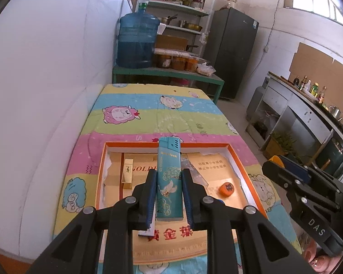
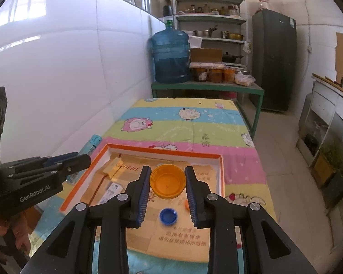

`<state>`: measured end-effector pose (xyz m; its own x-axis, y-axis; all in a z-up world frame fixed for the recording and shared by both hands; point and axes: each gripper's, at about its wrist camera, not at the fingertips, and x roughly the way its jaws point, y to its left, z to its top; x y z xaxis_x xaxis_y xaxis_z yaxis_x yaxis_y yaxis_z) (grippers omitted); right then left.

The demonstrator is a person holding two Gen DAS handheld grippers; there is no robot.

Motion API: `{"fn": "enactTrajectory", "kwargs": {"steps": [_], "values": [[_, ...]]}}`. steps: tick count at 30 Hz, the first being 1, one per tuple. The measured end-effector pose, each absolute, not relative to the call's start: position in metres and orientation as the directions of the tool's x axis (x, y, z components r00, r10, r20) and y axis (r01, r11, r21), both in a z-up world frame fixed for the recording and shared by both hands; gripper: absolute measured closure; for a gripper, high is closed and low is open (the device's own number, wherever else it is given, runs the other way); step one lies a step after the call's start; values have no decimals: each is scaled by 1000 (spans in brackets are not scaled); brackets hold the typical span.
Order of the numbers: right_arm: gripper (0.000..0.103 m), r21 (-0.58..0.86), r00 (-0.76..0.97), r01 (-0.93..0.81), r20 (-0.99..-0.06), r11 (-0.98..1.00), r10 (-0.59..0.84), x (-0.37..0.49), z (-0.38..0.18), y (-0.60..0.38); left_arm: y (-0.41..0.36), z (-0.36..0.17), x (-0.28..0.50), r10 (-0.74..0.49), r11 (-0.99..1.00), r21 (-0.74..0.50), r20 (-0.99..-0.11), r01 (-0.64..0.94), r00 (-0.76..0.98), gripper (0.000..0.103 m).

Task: Organize rigid objects
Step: 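Carry the blue lighter and orange cup over the tray with both tools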

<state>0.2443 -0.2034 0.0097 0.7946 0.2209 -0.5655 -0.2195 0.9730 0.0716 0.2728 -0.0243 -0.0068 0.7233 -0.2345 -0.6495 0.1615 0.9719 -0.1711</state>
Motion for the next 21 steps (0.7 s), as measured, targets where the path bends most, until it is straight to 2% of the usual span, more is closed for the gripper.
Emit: {"fn": "enactTrajectory", "kwargs": {"steps": [16, 21], "values": [[73, 127, 717, -225, -650, 966, 252, 323, -21, -216, -39, -42, 338, -267, 963, -224, -737, 148, 621, 81], [73, 141, 693, -215, -675, 966, 253, 340, -34, -224, -46, -59, 352, -249, 968, -206, -766, 141, 592, 81]]}}
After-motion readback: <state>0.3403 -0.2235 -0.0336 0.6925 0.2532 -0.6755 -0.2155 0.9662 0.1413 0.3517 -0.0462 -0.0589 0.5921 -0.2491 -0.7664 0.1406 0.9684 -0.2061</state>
